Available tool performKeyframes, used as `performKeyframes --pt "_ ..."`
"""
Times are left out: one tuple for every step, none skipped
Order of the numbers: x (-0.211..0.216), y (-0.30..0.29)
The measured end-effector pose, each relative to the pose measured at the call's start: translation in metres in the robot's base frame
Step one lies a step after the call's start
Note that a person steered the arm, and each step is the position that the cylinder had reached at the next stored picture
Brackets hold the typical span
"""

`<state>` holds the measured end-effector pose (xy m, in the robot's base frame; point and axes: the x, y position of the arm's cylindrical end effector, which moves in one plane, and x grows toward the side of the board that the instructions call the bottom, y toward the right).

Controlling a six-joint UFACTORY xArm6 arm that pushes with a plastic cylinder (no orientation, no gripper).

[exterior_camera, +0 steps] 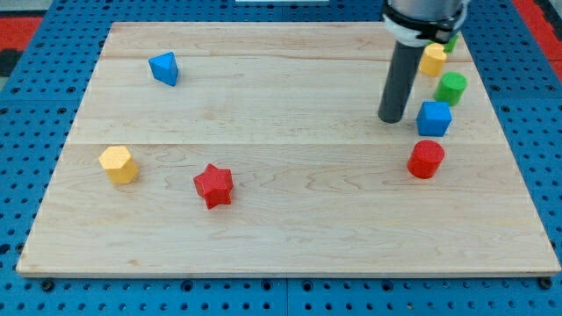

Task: Slide the blue cube and the circles to the right side slightly

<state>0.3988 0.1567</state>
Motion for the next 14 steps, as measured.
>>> performKeyframes --pt "0.004 0.030" --pt "0.004 0.028" --pt "0.021 -0.012" --pt "0.072 -0.020" --pt "0.084 0.000" --pt "0.084 0.031" --pt "0.086 0.039" --pt "0.078 0.003" --pt "0.043 0.001" --pt "0.022 0.004" --pt "0.022 0.021" --pt "0.022 0.044" --pt "0.023 0.047" --pt "0.024 0.047"
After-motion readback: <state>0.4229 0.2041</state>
